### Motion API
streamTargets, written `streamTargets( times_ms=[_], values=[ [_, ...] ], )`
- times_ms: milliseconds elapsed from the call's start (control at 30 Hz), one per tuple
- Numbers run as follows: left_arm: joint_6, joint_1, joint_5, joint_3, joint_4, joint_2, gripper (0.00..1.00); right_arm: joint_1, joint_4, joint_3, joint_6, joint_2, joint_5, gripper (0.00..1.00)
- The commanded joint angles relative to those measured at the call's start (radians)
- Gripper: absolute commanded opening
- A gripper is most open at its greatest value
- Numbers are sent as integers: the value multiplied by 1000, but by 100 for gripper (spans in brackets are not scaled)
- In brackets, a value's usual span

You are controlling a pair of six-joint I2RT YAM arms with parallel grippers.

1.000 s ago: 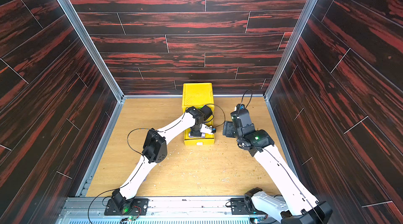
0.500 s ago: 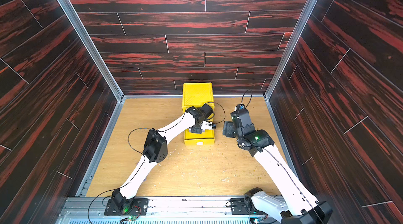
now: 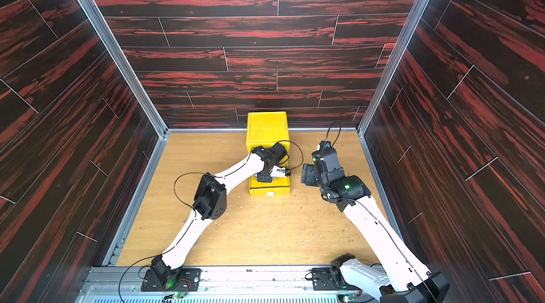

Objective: Sort the rolls of trash bags by color and place them into the drawer
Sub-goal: Place the roll of trash bags in the drawer.

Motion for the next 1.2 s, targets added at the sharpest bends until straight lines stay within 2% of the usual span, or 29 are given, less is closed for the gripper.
streamTargets(
  times_ms=[0,567,833,1000,1100,1167],
  values=[
    [-13,10,12,-9,-22,-58,51,-4,8,-8,-4,-4,-7,77],
    [-26,-7,40,-65,-43,-195,59,-4,5,-9,-4,-7,-2,77],
    [-52,-25,113,-58,-167,-294,59,-4,5,-8,-5,-10,6,77],
    [-144,-49,172,-197,-141,-500,59,-4,-1,6,-8,-10,18,77],
    [-246,-55,215,-377,-11,-704,58,-3,-8,13,-8,-9,26,77],
    [-336,-55,187,-543,134,-889,57,-4,-15,20,-7,-9,28,77]
  ],
)
